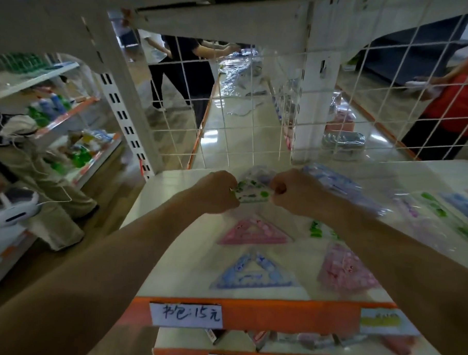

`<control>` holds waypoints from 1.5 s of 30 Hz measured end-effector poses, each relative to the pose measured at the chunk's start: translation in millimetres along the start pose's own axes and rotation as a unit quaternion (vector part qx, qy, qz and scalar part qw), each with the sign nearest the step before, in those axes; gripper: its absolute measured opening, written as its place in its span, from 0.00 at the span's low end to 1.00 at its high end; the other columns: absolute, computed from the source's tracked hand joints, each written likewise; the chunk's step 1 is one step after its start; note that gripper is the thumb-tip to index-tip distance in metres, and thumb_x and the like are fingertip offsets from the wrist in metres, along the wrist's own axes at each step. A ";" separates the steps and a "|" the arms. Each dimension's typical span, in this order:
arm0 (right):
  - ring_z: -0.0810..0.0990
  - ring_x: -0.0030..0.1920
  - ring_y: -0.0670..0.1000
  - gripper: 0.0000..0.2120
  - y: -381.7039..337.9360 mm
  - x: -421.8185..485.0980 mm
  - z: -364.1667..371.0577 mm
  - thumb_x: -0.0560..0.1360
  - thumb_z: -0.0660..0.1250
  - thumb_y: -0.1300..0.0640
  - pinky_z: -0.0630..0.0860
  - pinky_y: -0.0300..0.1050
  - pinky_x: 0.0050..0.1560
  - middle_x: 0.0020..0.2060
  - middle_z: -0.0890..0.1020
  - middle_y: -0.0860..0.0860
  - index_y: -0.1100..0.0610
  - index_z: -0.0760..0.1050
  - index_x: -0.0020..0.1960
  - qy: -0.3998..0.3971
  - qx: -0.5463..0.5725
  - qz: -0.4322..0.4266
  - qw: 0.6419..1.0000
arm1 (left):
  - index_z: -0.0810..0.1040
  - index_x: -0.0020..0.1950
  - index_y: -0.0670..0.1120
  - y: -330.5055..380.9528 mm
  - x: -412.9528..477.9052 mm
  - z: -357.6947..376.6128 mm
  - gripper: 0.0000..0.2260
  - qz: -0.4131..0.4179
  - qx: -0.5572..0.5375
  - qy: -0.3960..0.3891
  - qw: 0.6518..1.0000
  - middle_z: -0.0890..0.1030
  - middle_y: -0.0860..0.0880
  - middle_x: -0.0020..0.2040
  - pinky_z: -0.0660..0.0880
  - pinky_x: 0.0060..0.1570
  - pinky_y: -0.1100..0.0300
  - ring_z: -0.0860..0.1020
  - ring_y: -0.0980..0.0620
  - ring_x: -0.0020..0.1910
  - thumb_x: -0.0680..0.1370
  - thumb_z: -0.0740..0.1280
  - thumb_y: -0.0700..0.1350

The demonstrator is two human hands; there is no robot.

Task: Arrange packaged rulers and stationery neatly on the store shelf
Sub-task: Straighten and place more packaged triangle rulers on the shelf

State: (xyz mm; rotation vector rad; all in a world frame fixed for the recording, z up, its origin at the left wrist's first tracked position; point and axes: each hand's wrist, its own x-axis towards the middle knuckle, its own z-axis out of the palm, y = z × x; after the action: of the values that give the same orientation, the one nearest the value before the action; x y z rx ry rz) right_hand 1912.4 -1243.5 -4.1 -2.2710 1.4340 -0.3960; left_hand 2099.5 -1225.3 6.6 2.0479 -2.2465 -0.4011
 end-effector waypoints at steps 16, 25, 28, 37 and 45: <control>0.79 0.49 0.55 0.06 -12.8 -9.0 8.9 0.76 0.64 0.56 0.76 0.52 0.56 0.44 0.80 0.53 0.58 0.77 0.45 -0.008 -0.154 0.016 0.988 | 0.75 0.63 0.43 6.4 -3.8 8.3 0.19 0.001 0.058 0.007 0.998 0.77 0.45 0.58 0.72 0.49 0.58 0.76 0.47 0.54 0.76 0.67 0.50; 0.72 0.40 0.52 0.19 -12.7 -7.6 8.7 0.75 0.63 0.57 0.76 0.52 0.55 0.29 0.64 0.47 0.51 0.58 0.30 -0.019 -0.172 0.016 0.985 | 0.78 0.60 0.42 7.7 1.7 11.6 0.13 0.008 0.093 0.005 0.996 0.78 0.44 0.55 0.71 0.43 0.60 0.78 0.46 0.52 0.79 0.64 0.47; 0.71 0.36 0.51 0.18 -12.0 -7.1 8.0 0.75 0.62 0.58 0.77 0.52 0.54 0.28 0.64 0.47 0.51 0.59 0.30 -0.019 -0.169 0.011 0.985 | 0.77 0.61 0.43 7.6 3.8 12.5 0.13 0.008 0.100 -0.006 0.995 0.77 0.44 0.57 0.72 0.46 0.59 0.77 0.46 0.53 0.79 0.63 0.46; 0.76 0.59 0.56 0.15 -7.6 28.4 -21.4 0.76 0.64 0.54 0.71 0.47 0.57 0.58 0.78 0.55 0.58 0.75 0.62 0.019 -0.194 0.030 0.980 | 0.77 0.62 0.41 0.8 30.3 -14.0 0.17 -0.024 0.021 0.047 0.998 0.79 0.43 0.59 0.72 0.57 0.56 0.76 0.44 0.58 0.76 0.67 0.46; 0.76 0.60 0.57 0.20 -9.7 59.0 -14.8 0.74 0.68 0.53 0.71 0.51 0.58 0.60 0.76 0.56 0.58 0.70 0.63 -0.066 -0.245 0.067 0.965 | 0.76 0.63 0.40 15.6 72.6 -2.7 0.20 -0.042 0.012 -0.031 0.999 0.76 0.42 0.61 0.73 0.56 0.56 0.76 0.45 0.58 0.74 0.71 0.47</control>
State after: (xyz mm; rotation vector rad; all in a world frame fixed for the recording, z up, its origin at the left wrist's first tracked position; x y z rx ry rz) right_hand 1938.5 -1296.1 14.4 -2.4871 1.7490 0.1741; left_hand 2077.4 -1296.2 4.3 2.1772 -2.2141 -0.4515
